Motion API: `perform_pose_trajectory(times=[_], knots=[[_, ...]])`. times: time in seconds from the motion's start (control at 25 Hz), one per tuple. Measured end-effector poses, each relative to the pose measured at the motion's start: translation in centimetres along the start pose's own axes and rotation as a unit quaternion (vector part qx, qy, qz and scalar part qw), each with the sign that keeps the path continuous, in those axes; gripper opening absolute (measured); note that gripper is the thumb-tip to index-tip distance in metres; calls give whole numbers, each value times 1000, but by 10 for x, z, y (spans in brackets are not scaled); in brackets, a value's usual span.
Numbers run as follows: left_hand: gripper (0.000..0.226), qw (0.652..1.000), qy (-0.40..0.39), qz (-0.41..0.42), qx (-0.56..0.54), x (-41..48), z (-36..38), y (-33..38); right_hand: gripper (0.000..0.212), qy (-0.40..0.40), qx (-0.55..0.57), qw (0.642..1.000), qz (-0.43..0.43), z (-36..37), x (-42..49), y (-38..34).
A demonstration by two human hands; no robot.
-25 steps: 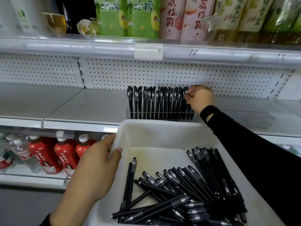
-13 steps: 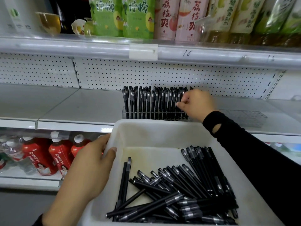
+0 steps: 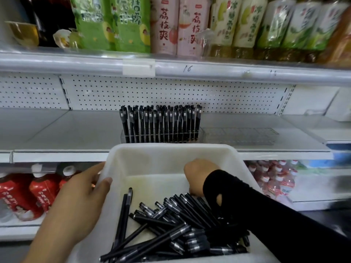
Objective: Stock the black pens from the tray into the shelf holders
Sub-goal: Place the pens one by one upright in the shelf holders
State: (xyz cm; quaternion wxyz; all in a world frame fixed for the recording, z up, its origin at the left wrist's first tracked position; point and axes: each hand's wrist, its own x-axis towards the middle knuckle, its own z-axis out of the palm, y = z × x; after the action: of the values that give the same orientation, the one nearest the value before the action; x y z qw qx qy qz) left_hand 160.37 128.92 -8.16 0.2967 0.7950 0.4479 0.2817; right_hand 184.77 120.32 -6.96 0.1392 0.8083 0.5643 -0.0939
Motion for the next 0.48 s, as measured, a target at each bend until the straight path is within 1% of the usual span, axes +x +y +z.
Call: perform_pose_trajectory(times=[0.08, 0.2, 0.28, 0.4, 0.48], knots=[[34, 1000, 2, 7, -2, -1, -1, 1, 17, -7, -4, 1000, -2, 0, -1, -2], [32, 1000, 3, 5, -6, -2, -1, 2, 8, -43, -14, 999, -18, 3, -4, -4], [34, 1000, 7, 0, -4, -1, 0, 1, 10, -48, -7, 999, -19, 3, -6, -3], [35, 1000, 13, 0, -3, -4, -1, 2, 5, -22, 45, 999, -5, 4, -8, -2], [35, 1000, 11, 3, -4, -5, -2, 3, 9, 21, 120, 992, 9, -2, -6, 4]])
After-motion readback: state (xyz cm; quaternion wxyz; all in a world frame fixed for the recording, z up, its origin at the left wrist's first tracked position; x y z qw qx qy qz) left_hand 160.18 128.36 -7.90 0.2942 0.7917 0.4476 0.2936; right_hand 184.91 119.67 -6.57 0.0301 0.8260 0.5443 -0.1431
